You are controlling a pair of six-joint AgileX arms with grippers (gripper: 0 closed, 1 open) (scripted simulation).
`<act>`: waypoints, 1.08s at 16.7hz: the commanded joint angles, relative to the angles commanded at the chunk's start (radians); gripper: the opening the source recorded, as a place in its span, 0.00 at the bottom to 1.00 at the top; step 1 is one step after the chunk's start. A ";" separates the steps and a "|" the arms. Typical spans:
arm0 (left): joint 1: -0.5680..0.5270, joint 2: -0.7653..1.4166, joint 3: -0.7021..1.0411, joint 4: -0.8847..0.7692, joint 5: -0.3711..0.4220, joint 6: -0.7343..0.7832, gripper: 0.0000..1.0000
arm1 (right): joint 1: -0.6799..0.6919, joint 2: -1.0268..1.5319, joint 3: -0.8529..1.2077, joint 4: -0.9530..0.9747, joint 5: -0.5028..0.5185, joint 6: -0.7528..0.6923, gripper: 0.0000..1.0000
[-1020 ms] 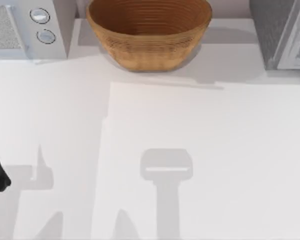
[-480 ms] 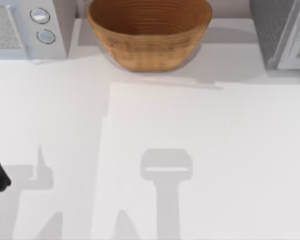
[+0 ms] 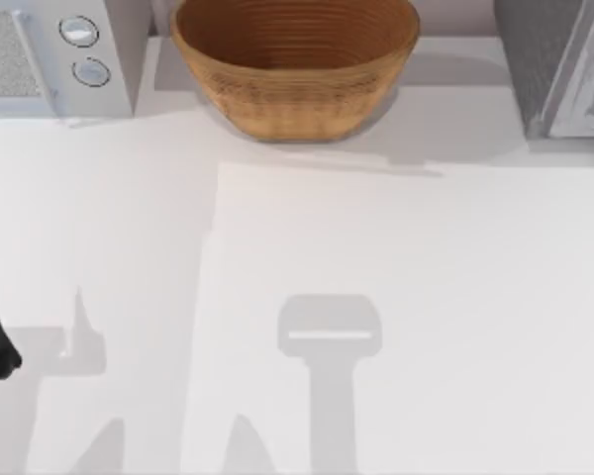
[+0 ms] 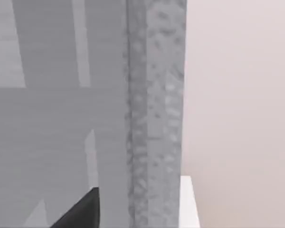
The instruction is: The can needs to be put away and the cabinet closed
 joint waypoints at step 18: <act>0.000 0.000 0.000 0.000 0.000 0.000 1.00 | 0.004 -0.175 0.965 -1.132 0.005 0.001 1.00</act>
